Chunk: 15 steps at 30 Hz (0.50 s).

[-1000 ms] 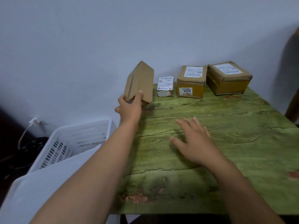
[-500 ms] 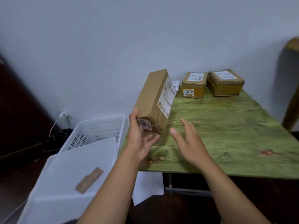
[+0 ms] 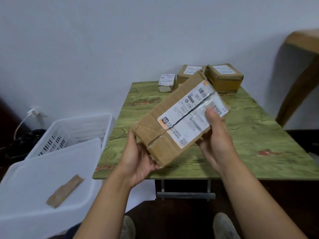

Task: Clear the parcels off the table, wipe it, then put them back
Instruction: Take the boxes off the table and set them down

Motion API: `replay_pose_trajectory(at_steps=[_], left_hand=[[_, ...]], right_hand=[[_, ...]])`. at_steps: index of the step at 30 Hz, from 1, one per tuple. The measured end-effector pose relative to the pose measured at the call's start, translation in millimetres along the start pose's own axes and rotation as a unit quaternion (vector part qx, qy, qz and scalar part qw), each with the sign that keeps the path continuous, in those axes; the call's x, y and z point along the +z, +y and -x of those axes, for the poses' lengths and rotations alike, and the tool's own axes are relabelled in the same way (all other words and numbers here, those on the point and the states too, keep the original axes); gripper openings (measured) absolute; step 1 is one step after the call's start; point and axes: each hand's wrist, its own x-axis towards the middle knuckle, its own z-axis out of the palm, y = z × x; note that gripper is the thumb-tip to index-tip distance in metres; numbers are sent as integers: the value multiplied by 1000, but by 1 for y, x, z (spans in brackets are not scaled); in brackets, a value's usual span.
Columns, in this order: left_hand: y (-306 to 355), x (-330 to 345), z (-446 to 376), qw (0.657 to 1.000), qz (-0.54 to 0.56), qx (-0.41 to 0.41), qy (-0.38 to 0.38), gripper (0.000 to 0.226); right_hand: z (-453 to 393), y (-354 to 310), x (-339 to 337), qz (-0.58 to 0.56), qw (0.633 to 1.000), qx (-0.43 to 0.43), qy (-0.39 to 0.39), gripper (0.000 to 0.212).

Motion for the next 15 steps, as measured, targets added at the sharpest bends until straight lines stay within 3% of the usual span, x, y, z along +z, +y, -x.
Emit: replay_pose_trajectory(at_steps=[4,8,11,15], left_hand=[[3,-13,-6,999,-32,20,-4,90],[8,-13,8,987,-114,112,-6,84],[10,-16,24,977,-121,178,3,77],[15,-33,54,950,-150,274,-24,103]], right_hand=[[-6,1,-7,12,999,-12,41,57],[-3,5,-6,103,993,-32,36,36],[2,6,-11,205,977,-51,-12,48],[20,7,-14,349,927,-93,-103,41]])
